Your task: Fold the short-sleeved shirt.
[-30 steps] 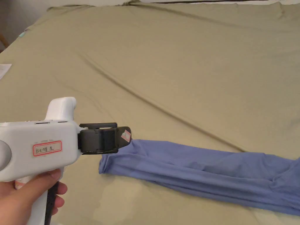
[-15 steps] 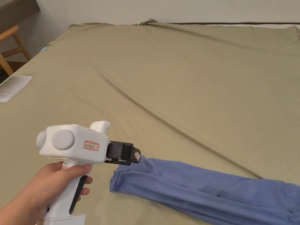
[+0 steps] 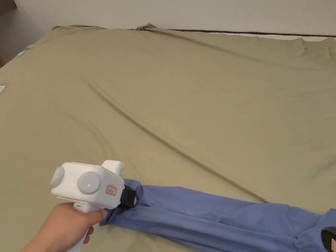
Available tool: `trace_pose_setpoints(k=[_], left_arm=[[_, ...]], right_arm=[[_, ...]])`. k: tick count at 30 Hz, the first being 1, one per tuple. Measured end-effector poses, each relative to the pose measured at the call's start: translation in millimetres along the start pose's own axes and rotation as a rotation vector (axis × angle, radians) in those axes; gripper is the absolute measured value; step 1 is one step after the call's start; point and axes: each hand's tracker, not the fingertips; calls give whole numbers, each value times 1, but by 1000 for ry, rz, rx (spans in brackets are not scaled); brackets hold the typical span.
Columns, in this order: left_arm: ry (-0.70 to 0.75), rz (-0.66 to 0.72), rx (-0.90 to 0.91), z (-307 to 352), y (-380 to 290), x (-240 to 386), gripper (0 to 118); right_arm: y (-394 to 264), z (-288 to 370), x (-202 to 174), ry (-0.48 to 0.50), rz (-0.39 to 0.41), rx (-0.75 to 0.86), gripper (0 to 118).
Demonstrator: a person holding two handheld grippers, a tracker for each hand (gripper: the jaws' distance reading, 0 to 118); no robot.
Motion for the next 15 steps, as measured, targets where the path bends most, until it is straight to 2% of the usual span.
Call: trace_pose_setpoints(k=[2, 3, 4, 7, 8, 11, 13, 15], left_arm=[[-252, 153, 17, 12, -1, -10, 15], [-326, 226, 58, 18, -2, -17, 15], [-362, 234, 102, 25, -2, -27, 15], [-556, 357, 169, 47, -17, -34, 15], [-564, 371, 171, 55, -21, -37, 15], [-468, 308, 206, 78, -25, -57, 15], [-458, 359, 175, 89, -30, -78, 15], [-362, 356, 164, 99, -32, -101, 15]], right_arm=[[-3, 2, 7, 10, -57, 17, 2], [-3, 4, 10, 17, -88, 24, 2], [-1, 5, 12, 19, -109, 31, 2], [3, 10, 15, 8, -130, 52, 2], [5, 12, 17, 3, -138, 57, 2], [9, 16, 22, -12, -171, 70, 2], [13, 16, 23, -35, -183, 72, 2], [14, 17, 22, -59, -179, 70, 2]])
